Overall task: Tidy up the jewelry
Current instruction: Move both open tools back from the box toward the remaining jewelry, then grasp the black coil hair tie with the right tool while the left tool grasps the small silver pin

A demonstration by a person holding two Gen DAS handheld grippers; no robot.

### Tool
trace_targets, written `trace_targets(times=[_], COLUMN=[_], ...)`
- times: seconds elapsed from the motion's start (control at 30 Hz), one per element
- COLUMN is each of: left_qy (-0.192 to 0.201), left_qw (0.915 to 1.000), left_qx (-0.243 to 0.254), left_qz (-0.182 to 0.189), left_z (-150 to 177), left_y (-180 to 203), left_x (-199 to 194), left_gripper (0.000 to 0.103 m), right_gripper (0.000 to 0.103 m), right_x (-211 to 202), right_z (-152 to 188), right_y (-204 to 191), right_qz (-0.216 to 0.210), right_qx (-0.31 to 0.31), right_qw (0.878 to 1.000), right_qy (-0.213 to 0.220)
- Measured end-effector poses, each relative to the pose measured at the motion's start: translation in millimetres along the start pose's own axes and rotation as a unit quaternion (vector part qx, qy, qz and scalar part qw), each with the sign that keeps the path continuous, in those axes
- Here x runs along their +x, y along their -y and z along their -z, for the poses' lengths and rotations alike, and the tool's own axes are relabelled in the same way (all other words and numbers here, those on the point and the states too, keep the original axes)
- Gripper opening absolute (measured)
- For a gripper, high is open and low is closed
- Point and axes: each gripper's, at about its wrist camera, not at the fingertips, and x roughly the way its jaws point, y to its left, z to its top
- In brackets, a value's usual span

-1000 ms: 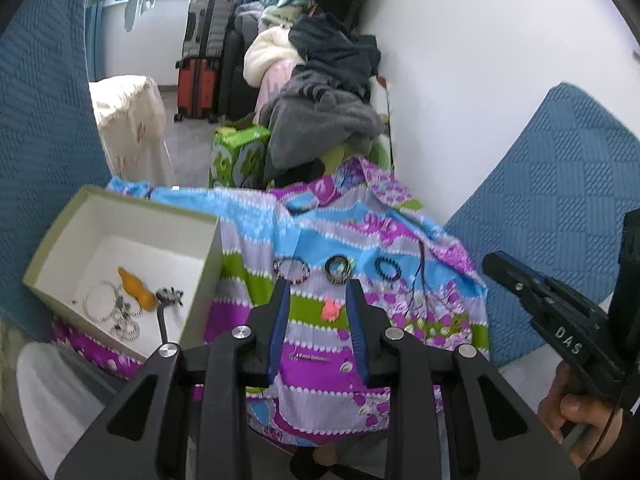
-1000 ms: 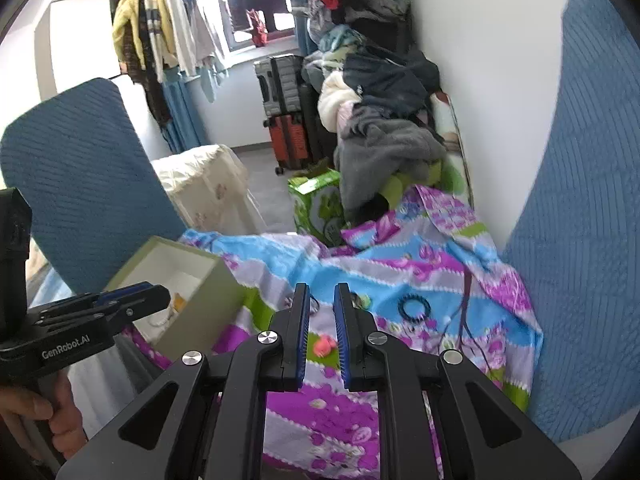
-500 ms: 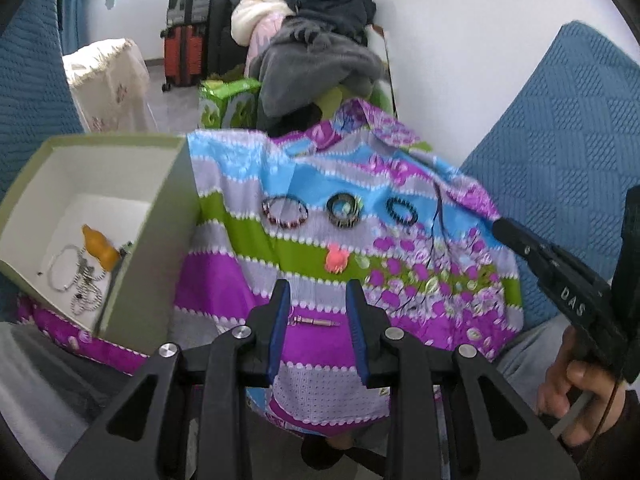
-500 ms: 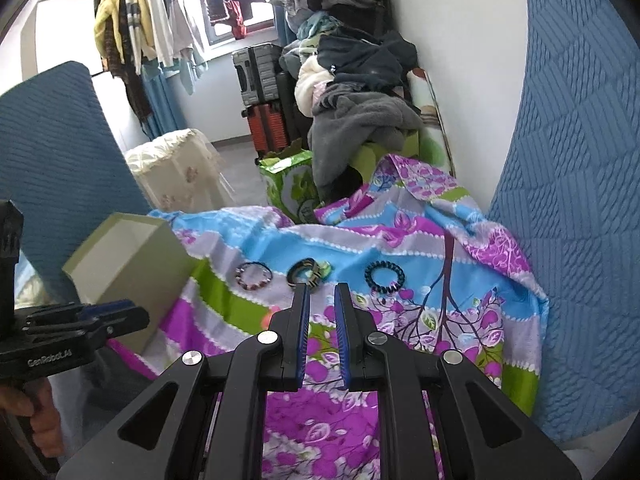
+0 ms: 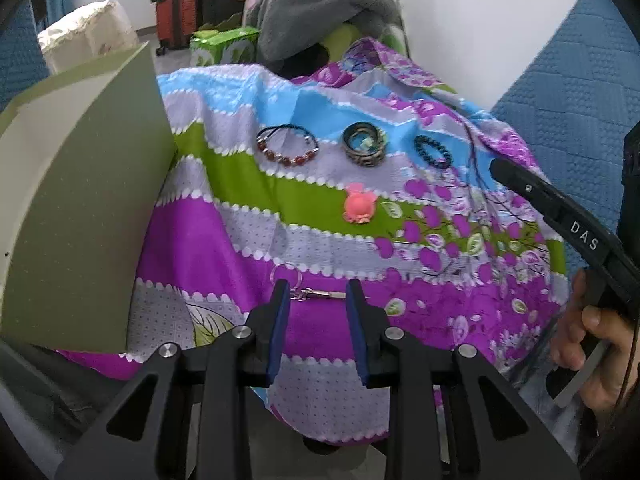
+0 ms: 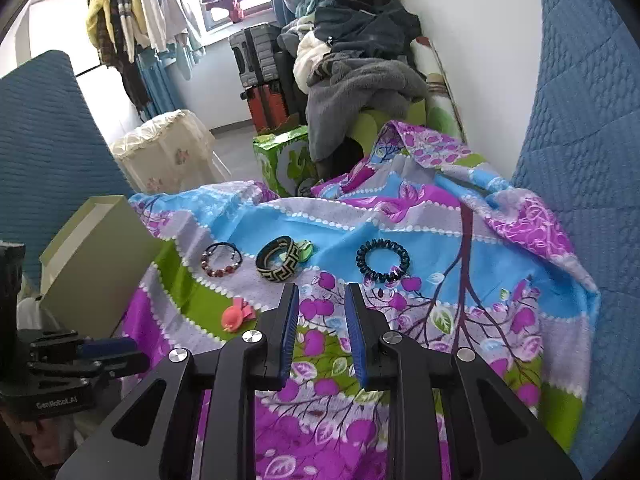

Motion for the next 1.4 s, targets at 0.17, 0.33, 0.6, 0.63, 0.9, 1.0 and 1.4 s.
trace_targets(times=[0.17,0.33,0.6,0.63,0.9,1.0,1.4], left_qy=[-0.003,-0.012,-0.015,-0.015,-0.015,-0.016,-0.023], left_qw=[0.9999,0.9992,0.9987,0.9985,0.9978,0.9965,0.9957], left_qx=[-0.002,0.001,0.006,0.01,0.027,0.045,0.063], left_qz=[-0.016,-0.037,-0.049,-0.051,-0.059,-0.068,-0.064], left_z=[-4,-5,-5,-5,-3,-3,-2], left_y=[-4,-5,-5,-3,-1,4,7], left_x=[12,23,33,33,34,35,34], left_gripper=[0.029,0.029,0.029,0.029,0.028,0.026,0.001], right_gripper=[0.022,0.023,0.024,0.024,0.023,0.023,0.007], right_x=[21,43,73,77,100,107,110], right_z=[-3,-4,-11,-12,-16,-16,-14], right_y=[4,12,25,26,28,30,27], right_qz=[-0.003,-0.002,0.001,0.001,0.018,0.021,0.035], right_qx=[-0.013,-0.02,-0.021,-0.021,-0.036,-0.034,-0.043], right_qw=[1.0,1.0,0.999,0.999,0.998,0.998,0.995], right_qy=[-0.004,-0.016,-0.026,-0.029,-0.041,-0.049,-0.083])
